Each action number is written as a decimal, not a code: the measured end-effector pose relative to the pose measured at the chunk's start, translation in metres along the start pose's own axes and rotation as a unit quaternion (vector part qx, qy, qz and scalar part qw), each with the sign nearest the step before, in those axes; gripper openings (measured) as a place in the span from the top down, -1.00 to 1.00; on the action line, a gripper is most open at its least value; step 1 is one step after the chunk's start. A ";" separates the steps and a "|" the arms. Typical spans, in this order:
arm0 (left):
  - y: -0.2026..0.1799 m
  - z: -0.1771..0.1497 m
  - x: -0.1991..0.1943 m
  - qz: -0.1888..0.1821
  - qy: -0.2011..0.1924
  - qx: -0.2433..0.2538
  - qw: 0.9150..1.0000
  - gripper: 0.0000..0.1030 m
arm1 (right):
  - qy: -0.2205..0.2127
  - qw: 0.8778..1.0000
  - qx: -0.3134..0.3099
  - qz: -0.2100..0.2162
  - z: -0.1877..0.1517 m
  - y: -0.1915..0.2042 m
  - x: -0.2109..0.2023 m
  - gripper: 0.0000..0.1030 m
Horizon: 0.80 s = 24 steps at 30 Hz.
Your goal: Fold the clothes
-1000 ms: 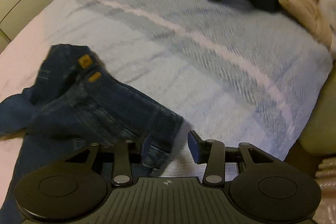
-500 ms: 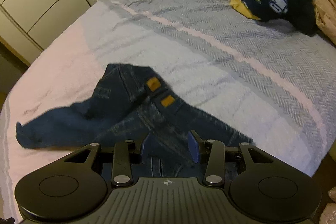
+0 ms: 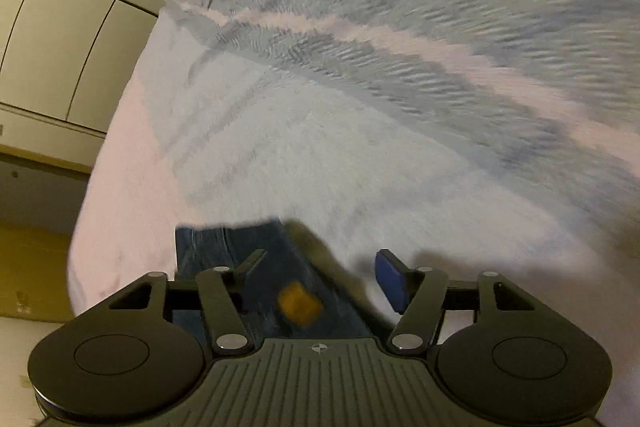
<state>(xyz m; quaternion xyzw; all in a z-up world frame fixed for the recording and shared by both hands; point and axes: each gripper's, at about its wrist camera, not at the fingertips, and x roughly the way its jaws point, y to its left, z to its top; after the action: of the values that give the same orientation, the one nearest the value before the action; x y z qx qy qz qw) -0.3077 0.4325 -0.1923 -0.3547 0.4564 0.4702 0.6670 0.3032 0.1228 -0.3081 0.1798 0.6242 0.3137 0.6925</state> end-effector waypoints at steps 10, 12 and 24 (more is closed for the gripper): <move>-0.018 0.019 0.009 0.022 0.006 0.006 1.000 0.48 | 0.040 0.985 -0.079 0.146 -0.015 0.032 0.030 0.85; -0.014 0.023 0.011 0.022 0.010 -0.001 1.000 0.48 | 0.050 0.974 -0.145 0.166 -0.039 0.047 0.008 0.88; -0.010 0.029 0.018 0.022 0.032 -0.006 0.999 0.48 | 0.102 0.926 -0.357 0.065 -0.159 0.077 -0.026 0.23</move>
<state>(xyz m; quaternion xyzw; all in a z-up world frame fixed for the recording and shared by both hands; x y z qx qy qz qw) -0.2876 0.4605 -0.1989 -0.3634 0.4819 0.4757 0.6398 0.1313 0.1398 -0.2642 -0.0725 0.5247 0.5768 0.6218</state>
